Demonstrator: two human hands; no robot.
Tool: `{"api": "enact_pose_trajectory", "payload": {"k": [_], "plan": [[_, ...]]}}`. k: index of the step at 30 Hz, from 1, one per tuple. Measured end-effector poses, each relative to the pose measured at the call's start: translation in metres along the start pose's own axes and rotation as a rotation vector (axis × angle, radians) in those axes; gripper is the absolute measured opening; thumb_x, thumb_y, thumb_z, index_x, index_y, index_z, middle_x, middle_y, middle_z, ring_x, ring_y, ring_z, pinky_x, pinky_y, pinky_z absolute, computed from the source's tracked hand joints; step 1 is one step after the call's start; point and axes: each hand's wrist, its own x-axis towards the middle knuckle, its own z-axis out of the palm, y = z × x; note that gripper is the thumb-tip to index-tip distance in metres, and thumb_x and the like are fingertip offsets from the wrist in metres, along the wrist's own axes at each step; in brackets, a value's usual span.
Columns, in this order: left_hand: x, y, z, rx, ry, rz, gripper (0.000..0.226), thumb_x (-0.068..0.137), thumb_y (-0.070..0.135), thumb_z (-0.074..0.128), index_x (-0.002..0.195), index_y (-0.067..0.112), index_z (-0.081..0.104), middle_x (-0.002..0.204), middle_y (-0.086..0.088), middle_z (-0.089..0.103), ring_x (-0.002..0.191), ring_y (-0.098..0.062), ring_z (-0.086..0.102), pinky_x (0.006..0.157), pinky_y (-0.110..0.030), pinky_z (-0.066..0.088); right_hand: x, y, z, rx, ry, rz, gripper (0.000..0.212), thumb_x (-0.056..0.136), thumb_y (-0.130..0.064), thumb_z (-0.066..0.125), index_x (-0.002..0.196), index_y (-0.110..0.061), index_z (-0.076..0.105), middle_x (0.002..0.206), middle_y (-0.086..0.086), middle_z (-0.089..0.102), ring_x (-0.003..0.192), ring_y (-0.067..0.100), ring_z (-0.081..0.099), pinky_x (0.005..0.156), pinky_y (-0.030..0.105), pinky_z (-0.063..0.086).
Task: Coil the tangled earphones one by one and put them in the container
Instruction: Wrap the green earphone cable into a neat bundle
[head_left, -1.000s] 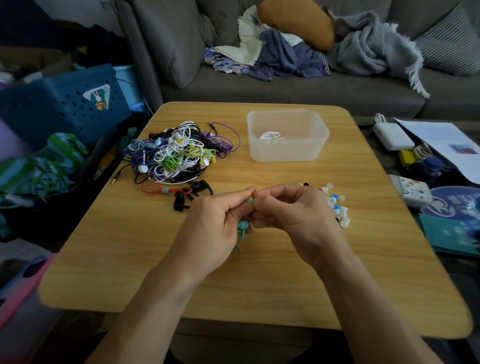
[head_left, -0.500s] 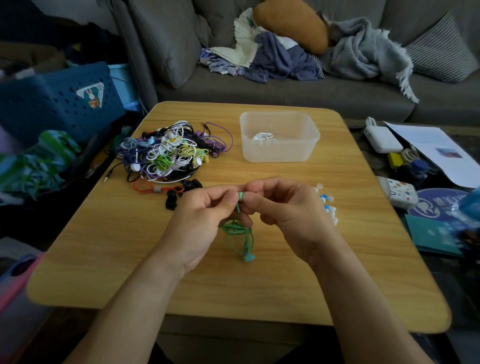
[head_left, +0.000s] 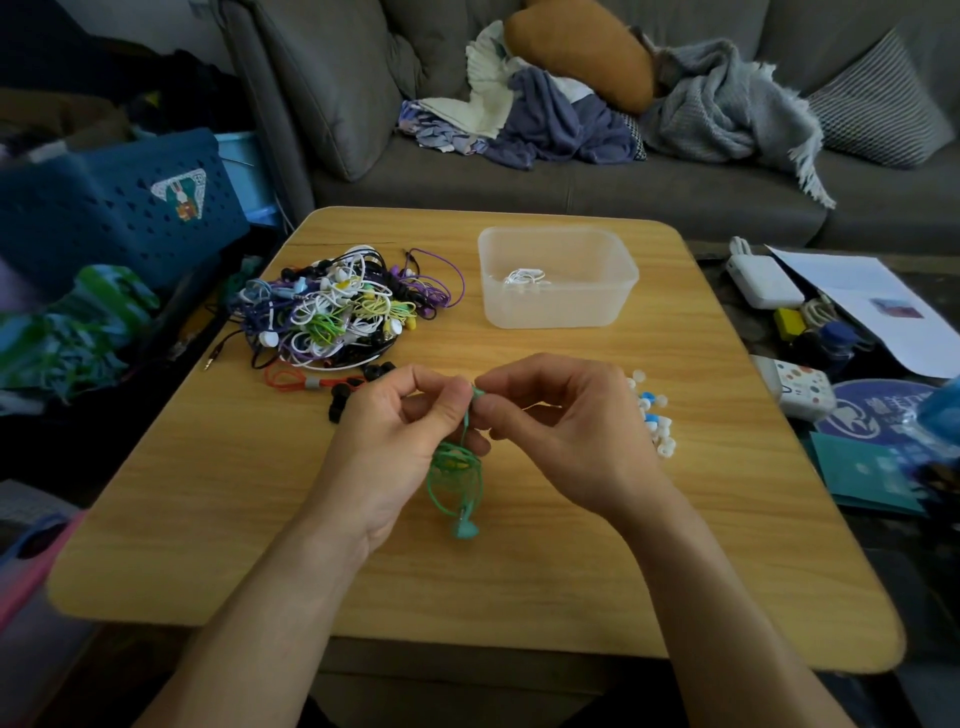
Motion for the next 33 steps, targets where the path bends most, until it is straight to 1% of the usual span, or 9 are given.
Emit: {"api": "enact_pose_trajectory", "payload": {"k": [2, 9, 12, 16, 19, 22, 26, 28, 33], "plan": [[0.000, 0.001, 0.001, -0.047, -0.001, -0.060, 0.024, 0.078, 0.029, 0.065, 0.087, 0.006, 0.062, 0.069, -0.007, 0.069, 0.060, -0.017, 0.065, 0.058, -0.027, 0.052, 0.001, -0.001, 0.000, -0.002, 0.009, 0.001, 0.007, 0.083, -0.017, 0.079, 0.088, -0.014, 0.076, 0.074, -0.003, 0.075, 0.067, 0.013, 0.071, 0.070, 0.042, 0.059], [-0.001, 0.001, 0.002, -0.182, -0.010, -0.169, 0.015, 0.074, 0.021, 0.065, 0.082, 0.009, 0.061, 0.066, -0.005, 0.063, 0.060, -0.016, 0.059, 0.074, -0.039, 0.050, 0.002, 0.000, 0.003, -0.072, 0.029, -0.033, 0.009, 0.083, -0.023, 0.078, 0.080, -0.016, 0.073, 0.067, -0.005, 0.072, 0.057, 0.010, 0.066, 0.059, 0.026, 0.056], [0.000, -0.001, 0.002, -0.194, 0.012, -0.190, 0.016, 0.074, 0.021, 0.064, 0.084, 0.009, 0.062, 0.067, -0.005, 0.065, 0.059, -0.015, 0.060, 0.075, -0.038, 0.051, 0.002, 0.002, 0.001, -0.076, -0.018, -0.042, 0.005, 0.084, -0.017, 0.077, 0.088, -0.019, 0.074, 0.070, -0.007, 0.073, 0.060, 0.008, 0.066, 0.062, 0.022, 0.055], [0.001, -0.005, 0.000, -0.114, 0.028, -0.184, 0.027, 0.074, 0.024, 0.064, 0.095, 0.010, 0.069, 0.075, -0.010, 0.067, 0.063, -0.015, 0.061, 0.067, -0.029, 0.050, 0.003, 0.008, 0.003, -0.158, -0.057, -0.044, 0.012, 0.083, -0.012, 0.077, 0.092, -0.020, 0.077, 0.071, -0.007, 0.073, 0.061, 0.008, 0.068, 0.066, 0.027, 0.058], [0.000, -0.007, -0.001, 0.004, -0.009, -0.156, 0.017, 0.081, 0.019, 0.065, 0.094, 0.014, 0.074, 0.077, -0.009, 0.070, 0.067, -0.015, 0.064, 0.067, -0.026, 0.053, 0.002, 0.010, 0.001, -0.145, -0.052, 0.049, 0.008, 0.082, -0.015, 0.079, 0.089, -0.017, 0.077, 0.067, -0.003, 0.074, 0.059, 0.011, 0.070, 0.062, 0.026, 0.058], [0.000, -0.010, 0.000, 0.163, 0.021, -0.102, 0.013, 0.090, 0.011, 0.065, 0.093, 0.018, 0.075, 0.080, -0.008, 0.075, 0.074, -0.018, 0.071, 0.074, -0.027, 0.056, 0.003, 0.011, -0.007, -0.151, -0.080, 0.104, 0.017, 0.079, -0.021, 0.082, 0.094, -0.018, 0.076, 0.072, -0.006, 0.075, 0.061, 0.009, 0.070, 0.063, 0.023, 0.057], [0.000, -0.011, 0.003, 0.141, 0.030, -0.167, 0.010, 0.089, 0.012, 0.066, 0.090, 0.017, 0.075, 0.080, -0.006, 0.074, 0.077, -0.016, 0.069, 0.080, -0.031, 0.054, 0.007, 0.017, -0.040, -0.363, 0.212, 0.107, 0.007, 0.084, -0.022, 0.077, 0.090, -0.026, 0.076, 0.075, -0.014, 0.072, 0.067, -0.003, 0.065, 0.059, 0.010, 0.047], [0.000, -0.011, 0.003, 0.116, 0.048, -0.187, 0.008, 0.089, 0.011, 0.066, 0.094, 0.012, 0.072, 0.083, -0.006, 0.075, 0.076, -0.015, 0.069, 0.080, -0.032, 0.054, 0.004, 0.019, -0.061, -0.506, 0.278, 0.176, 0.006, 0.086, -0.019, 0.074, 0.089, -0.024, 0.077, 0.074, -0.018, 0.069, 0.068, -0.007, 0.063, 0.054, 0.006, 0.046], [0.000, -0.007, 0.003, 0.045, 0.036, -0.210, 0.012, 0.090, 0.005, 0.064, 0.102, 0.008, 0.066, 0.084, -0.010, 0.075, 0.070, -0.017, 0.070, 0.062, -0.023, 0.055, -0.004, 0.021, -0.085, -0.736, 0.075, 0.376, 0.008, 0.087, -0.019, 0.072, 0.091, -0.024, 0.076, 0.076, -0.015, 0.064, 0.067, -0.004, 0.056, 0.044, 0.006, 0.036]]}}
